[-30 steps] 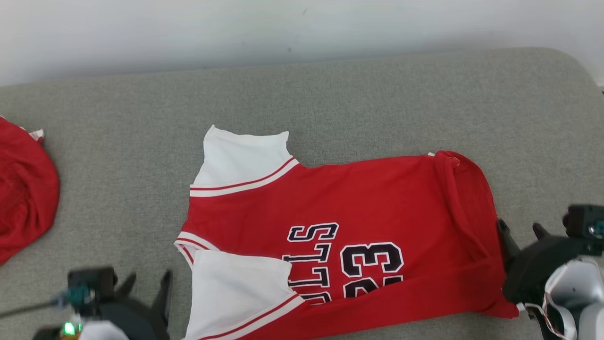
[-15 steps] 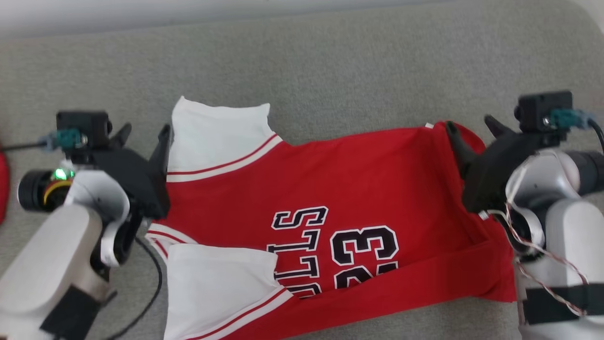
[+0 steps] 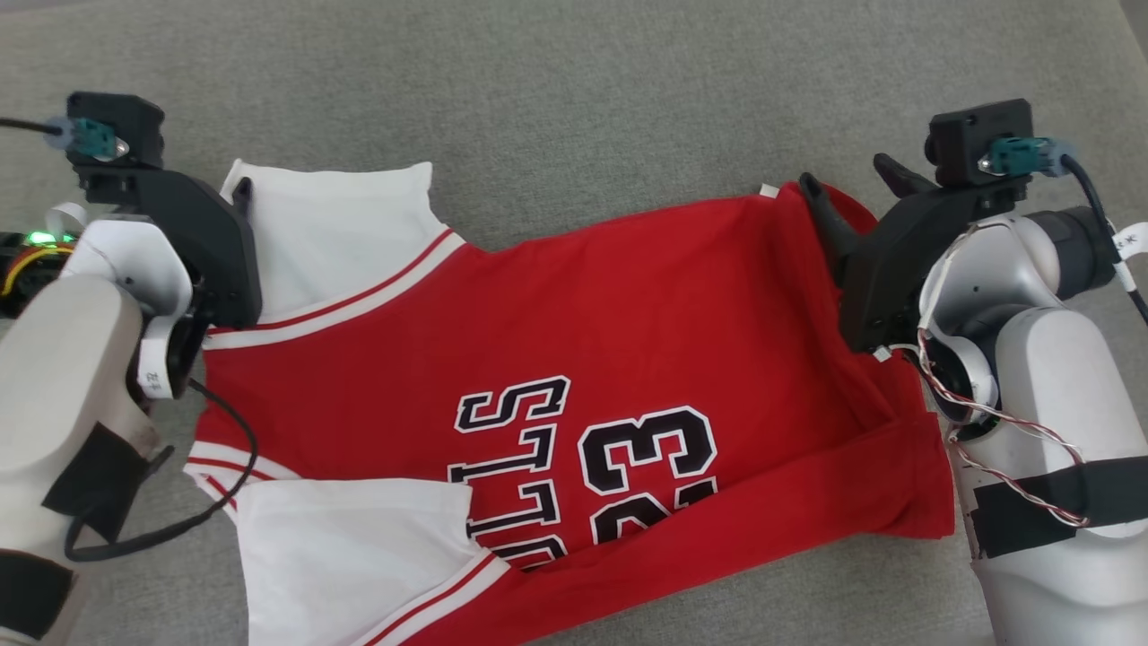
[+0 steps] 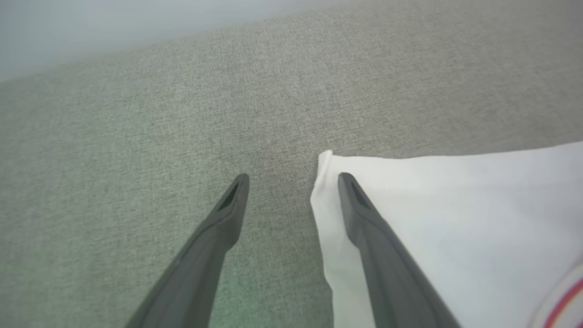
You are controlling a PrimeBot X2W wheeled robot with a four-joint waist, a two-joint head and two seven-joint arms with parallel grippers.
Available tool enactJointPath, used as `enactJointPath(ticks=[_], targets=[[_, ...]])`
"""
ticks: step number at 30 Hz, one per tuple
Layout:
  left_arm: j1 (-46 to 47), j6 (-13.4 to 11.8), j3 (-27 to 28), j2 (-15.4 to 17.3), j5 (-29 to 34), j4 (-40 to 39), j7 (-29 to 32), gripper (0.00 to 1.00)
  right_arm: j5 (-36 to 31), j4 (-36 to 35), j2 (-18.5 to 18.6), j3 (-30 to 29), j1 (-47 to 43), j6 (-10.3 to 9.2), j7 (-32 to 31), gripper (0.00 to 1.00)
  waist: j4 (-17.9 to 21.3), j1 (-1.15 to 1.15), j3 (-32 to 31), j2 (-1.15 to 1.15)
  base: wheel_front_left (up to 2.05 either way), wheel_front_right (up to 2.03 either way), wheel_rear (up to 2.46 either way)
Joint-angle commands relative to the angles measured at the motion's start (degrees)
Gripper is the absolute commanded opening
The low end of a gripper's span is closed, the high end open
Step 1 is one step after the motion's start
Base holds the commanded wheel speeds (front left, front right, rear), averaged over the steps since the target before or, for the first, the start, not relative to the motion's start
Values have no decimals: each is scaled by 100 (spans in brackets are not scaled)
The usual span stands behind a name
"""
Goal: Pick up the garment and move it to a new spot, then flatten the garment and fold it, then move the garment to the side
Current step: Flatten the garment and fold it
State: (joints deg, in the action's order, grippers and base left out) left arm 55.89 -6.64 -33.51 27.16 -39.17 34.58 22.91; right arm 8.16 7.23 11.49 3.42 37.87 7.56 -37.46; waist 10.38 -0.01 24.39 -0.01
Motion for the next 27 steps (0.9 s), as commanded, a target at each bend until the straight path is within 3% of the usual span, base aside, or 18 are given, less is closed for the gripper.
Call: enactJointPath(ticks=[1,9,10,12,13,14,15,16,22,27], targets=[[97,-17,-28,37,34,72,61,100,76,41,9,95,63,-12,34,100,119,1,112,1,0,0,0],[265,64,-273,89,95,234,650,100,123,125,97,244,149,-12,117,100,153,1,207,1,0,0,0],[266,69,-299,95,93,252,751,95,132,134,106,253,157,-12,119,100,150,1,210,1,0,0,0],[234,63,-344,90,38,262,965,57,142,147,119,287,171,-12,133,100,147,1,208,1,0,0,0],[215,67,-362,94,21,252,1052,45,144,156,121,304,188,-12,129,100,145,1,206,1,0,0,0],[203,85,-375,107,-3,243,1141,27,151,157,119,330,206,-12,122,100,145,1,209,1,0,0,0],[187,106,-395,118,-34,218,1219,18,160,161,119,370,228,-12,99,100,145,1,216,1,0,0,0],[167,132,-395,121,-85,191,1311,0,155,170,128,423,261,-12,63,100,146,1,224,1,0,0,0],[196,87,-339,290,-163,-120,1531,0,-133,184,266,612,653,-12,-525,100,149,1,329,1,0,0,0],[152,20,-325,401,-168,-324,1601,0,-424,165,131,755,940,-12,-1117,100,125,1,390,1,0,0,0]])
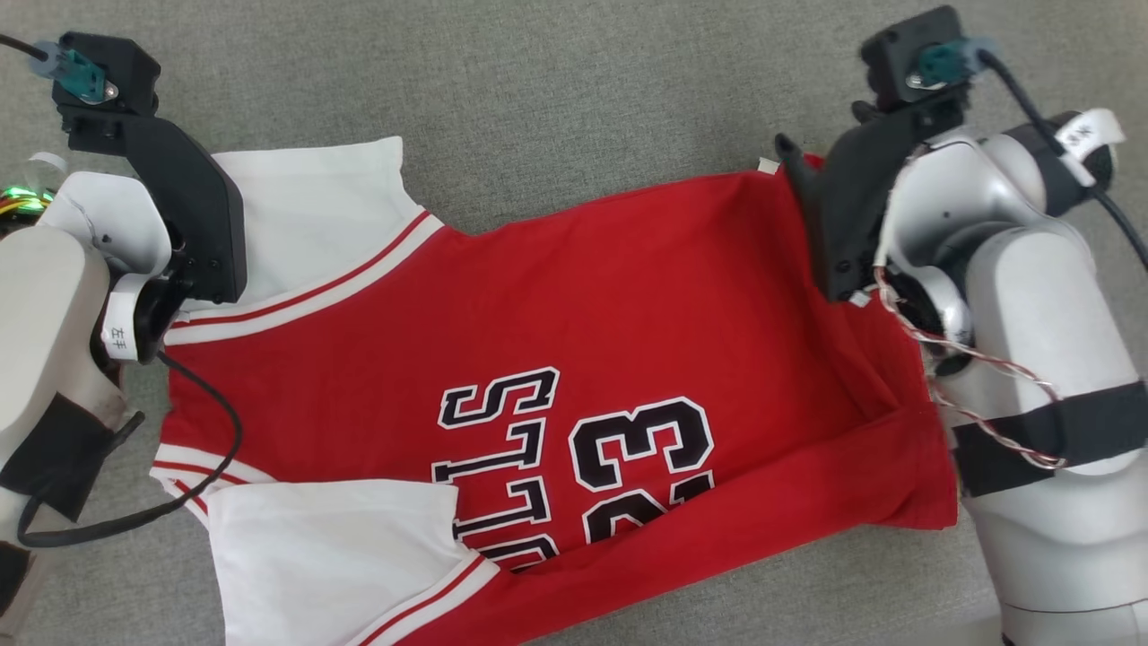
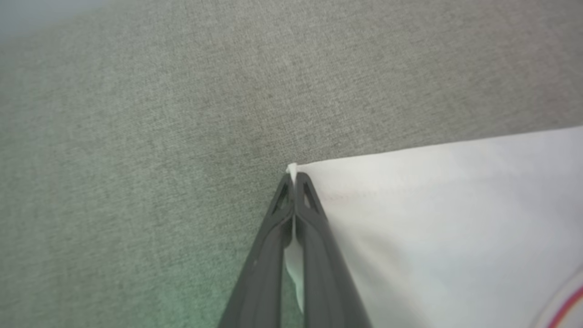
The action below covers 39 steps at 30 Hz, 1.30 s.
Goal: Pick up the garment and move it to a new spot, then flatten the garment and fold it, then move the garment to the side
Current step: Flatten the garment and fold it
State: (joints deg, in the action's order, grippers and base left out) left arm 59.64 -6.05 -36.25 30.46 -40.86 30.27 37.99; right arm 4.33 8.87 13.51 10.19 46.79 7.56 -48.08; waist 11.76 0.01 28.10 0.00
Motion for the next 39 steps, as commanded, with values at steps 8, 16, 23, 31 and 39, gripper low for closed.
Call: enactJointPath(ticks=[8,16,23,31,39], targets=[[-269,-113,-72,81,-37,-102,156,0,-424,216,56,631,136,-12,-447,100,-65,-1,90,0,0,0,0],[-300,-157,-81,146,-50,-207,160,0,-485,16,428,557,-198,-12,-526,100,-17,-1,100,0,0,0,0],[-293,-160,-55,214,-79,-264,161,0,-610,-157,496,318,-383,-12,-289,89,32,-1,135,0,0,0,0],[-254,-147,-87,199,-98,-297,156,0,-621,-7,303,323,-243,-12,120,83,16,-1,172,0,0,0,0],[-266,-154,-98,224,-134,-306,138,0,-530,274,111,611,138,-12,141,69,-24,-1,173,0,0,0,0]])
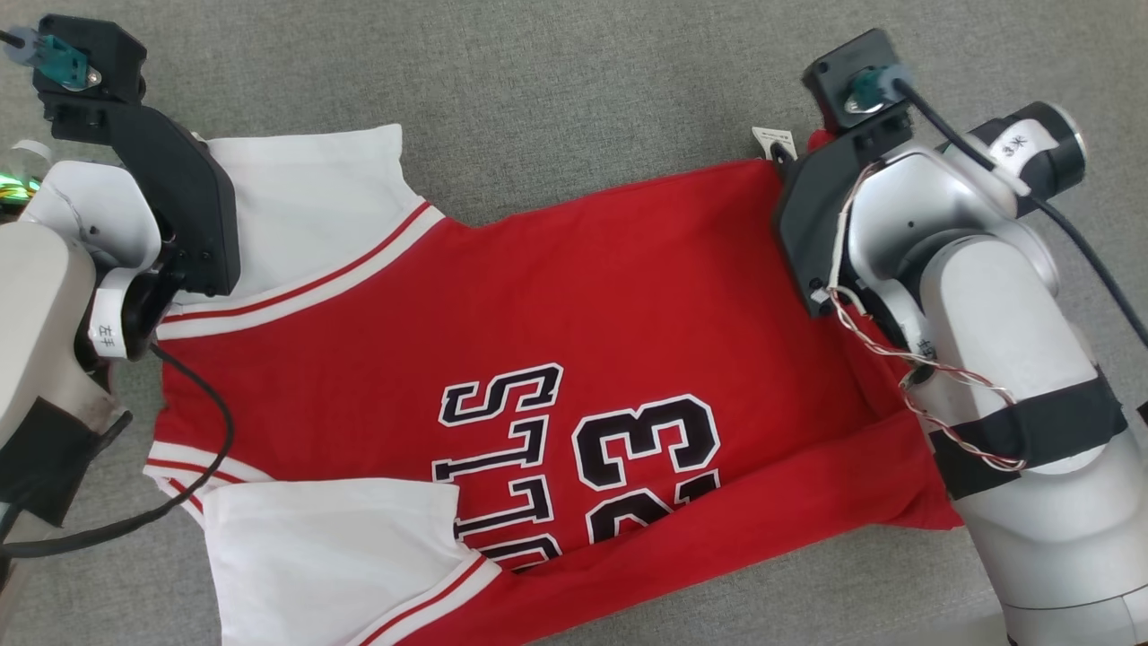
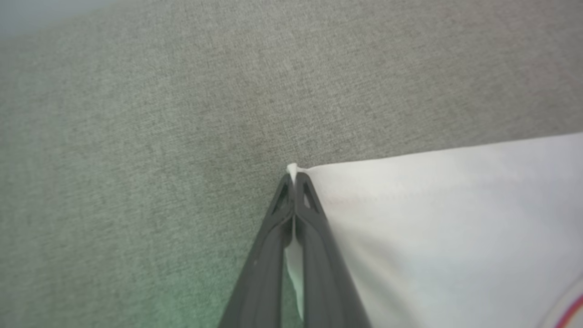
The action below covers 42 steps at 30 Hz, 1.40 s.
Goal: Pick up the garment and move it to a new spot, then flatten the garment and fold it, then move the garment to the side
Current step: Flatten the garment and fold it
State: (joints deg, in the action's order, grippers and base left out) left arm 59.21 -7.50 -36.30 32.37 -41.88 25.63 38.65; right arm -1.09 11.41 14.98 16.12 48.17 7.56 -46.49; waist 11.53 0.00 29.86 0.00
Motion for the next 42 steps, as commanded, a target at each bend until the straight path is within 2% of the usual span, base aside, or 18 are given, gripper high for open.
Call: enactJointPath(ticks=[1,2,4,5,6,7,10,11,13,14,15,16,19,26,33,38,42], targets=[[-240,-15,-97,27,-41,156,68,0,19,66,-38,51,8,-12,-119,68,-4,0,-10,0,0,0,0],[-256,-17,-99,19,-49,154,64,0,22,86,-26,74,18,-12,-209,66,-6,0,-19,0,0,0,0],[-276,-31,-112,-6,-63,141,64,0,-5,105,29,94,82,-12,-337,70,-12,0,-28,0,0,0,0],[-283,-36,-113,-13,-67,136,58,0,-44,100,43,99,103,-12,-386,62,-13,0,-32,0,0,0,0],[-285,-34,-114,-13,-69,139,55,0,-68,91,40,101,101,-12,-429,48,-11,0,-35,0,0,0,0],[-289,-30,-117,-10,-69,144,53,0,-72,76,30,107,89,-12,-469,46,-7,0,-38,0,0,0,0],[-296,-22,-130,-2,-71,157,45,0,-53,79,55,148,86,-12,-612,50,-3,0,-43,0,0,0,0],[-294,-21,-134,-4,-74,159,44,0,-53,79,73,157,94,-12,-656,55,-4,0,-43,0,0,0,0],[-282,-20,-144,-12,-80,161,54,0,-50,99,109,170,106,-12,-733,55,-12,0,-38,0,0,0,0],[-272,-19,-150,-18,-83,161,57,0,-30,105,114,176,116,-12,-733,52,-18,0,-33,0,0,0,0],[-259,-18,-160,-20,-87,158,62,0,-9,112,123,176,131,-12,-737,16,-28,0,-22,0,0,0,0],[-251,-18,-162,-15,-84,152,54,0,7,111,128,164,131,-12,-723,0,-34,0,-14,0,0,0,0],[-214,11,-135,23,-73,133,-35,0,0,45,82,-103,122,-12,-520,0,-53,0,13,0,0,0,0],[-338,47,16,98,-156,102,-391,0,263,-71,-369,-1388,-410,-12,179,0,-135,0,-41,0,0,0,0],[-470,55,198,135,-209,-132,-929,0,594,-378,-571,-2020,-906,-12,648,0,-169,0,-151,0,0,0,0],[-645,3,344,180,-225,-140,-1363,0,456,-357,-877,-2760,-1037,-12,1036,0,-232,0,-245,0,0,0,0],[-776,13,443,156,-261,-97,-1668,0,426,-232,-1012,-2963,-1061,-12,1224,0,-302,0,-350,0,0,0,0]])
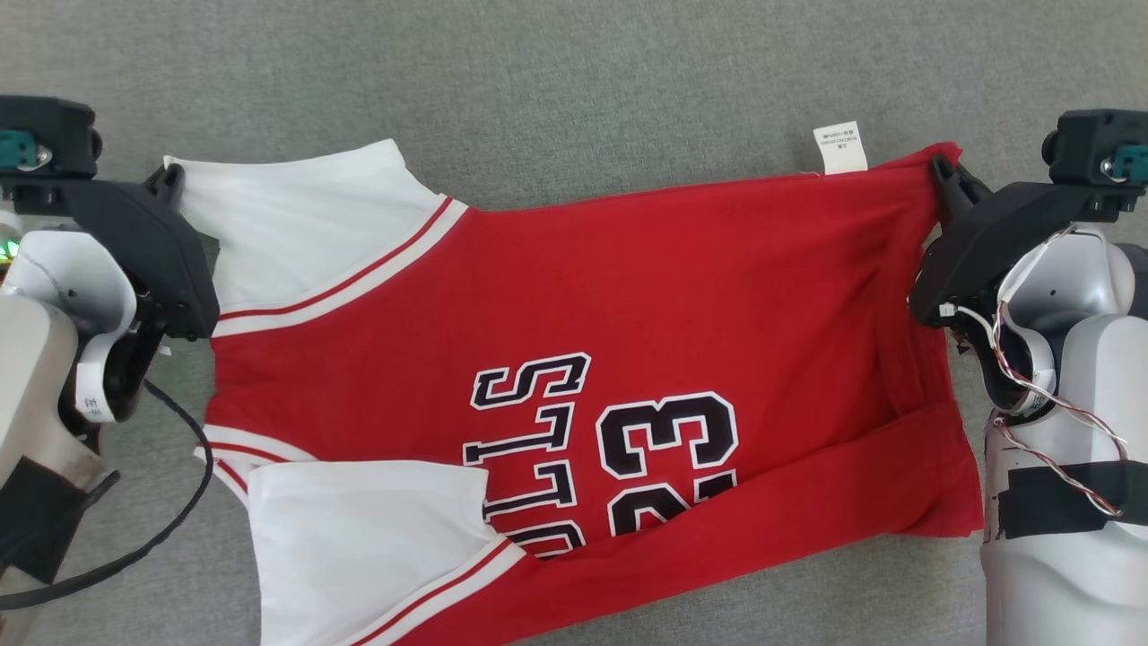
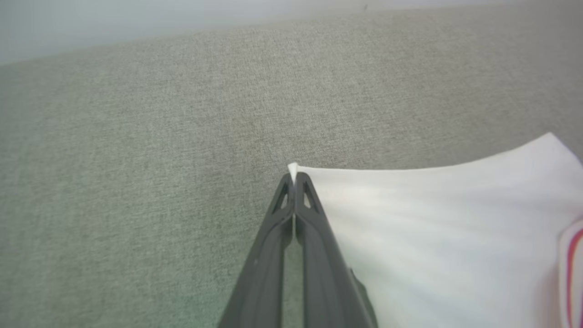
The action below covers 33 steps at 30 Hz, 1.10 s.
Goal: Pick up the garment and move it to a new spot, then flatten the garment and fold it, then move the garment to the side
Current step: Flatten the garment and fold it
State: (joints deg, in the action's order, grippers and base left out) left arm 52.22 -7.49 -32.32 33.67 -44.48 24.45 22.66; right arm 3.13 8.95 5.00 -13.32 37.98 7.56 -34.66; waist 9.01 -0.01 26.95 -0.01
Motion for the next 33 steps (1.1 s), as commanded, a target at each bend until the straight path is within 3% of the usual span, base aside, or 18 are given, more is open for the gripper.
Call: enactJointPath(ticks=[1,9,15,24,33], targets=[[-106,21,80,4,-19,21,-194,0,61,48,-45,-43,-50,-12,106,0,-73,1,-96,1,0,0,0],[-540,253,393,-190,-261,-113,-1325,0,704,398,-168,-194,24,-12,849,0,-251,1,-414,1,0,0,0],[-768,410,540,-268,-344,9,-1921,0,637,743,347,219,-106,-13,1227,0,-351,1,-613,1,0,0,0],[-1031,1010,587,-486,-469,-41,-2806,0,880,1024,527,519,-248,-12,1519,0,-423,1,-869,1,0,0,0],[-1769,1242,701,-599,-678,-579,-3517,0,1291,926,722,632,-645,-12,1669,0,-485,1,-1065,1,0,0,0]])
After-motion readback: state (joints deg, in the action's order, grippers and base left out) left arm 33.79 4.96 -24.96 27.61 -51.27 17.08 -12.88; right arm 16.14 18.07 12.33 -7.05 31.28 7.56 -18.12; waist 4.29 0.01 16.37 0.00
